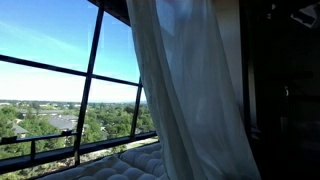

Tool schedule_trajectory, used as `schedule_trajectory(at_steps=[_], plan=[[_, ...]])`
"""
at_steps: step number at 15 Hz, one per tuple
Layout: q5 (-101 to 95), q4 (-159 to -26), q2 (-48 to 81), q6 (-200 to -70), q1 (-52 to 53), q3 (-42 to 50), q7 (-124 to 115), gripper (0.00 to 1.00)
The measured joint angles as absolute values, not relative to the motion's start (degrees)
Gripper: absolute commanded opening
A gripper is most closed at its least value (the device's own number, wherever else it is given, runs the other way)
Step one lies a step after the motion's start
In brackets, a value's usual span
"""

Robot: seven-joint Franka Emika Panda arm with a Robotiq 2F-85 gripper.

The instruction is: Open the curtain

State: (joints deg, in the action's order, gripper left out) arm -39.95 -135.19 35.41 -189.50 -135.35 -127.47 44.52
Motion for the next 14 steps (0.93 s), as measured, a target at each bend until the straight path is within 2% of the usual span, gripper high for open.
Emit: schedule_trajectory(at_steps=[3, 9, 14], plan=[[-43.0, -133.9, 37.4, -186.0, -131.1, -126.7, 44.5, 1.00], [-45.3, -129.6, 42.9, -175.2, -115.3, -122.2, 44.8, 1.00], [-46.4, -125.1, 43.7, -168.9, -109.6, -121.6, 44.8, 1.00]])
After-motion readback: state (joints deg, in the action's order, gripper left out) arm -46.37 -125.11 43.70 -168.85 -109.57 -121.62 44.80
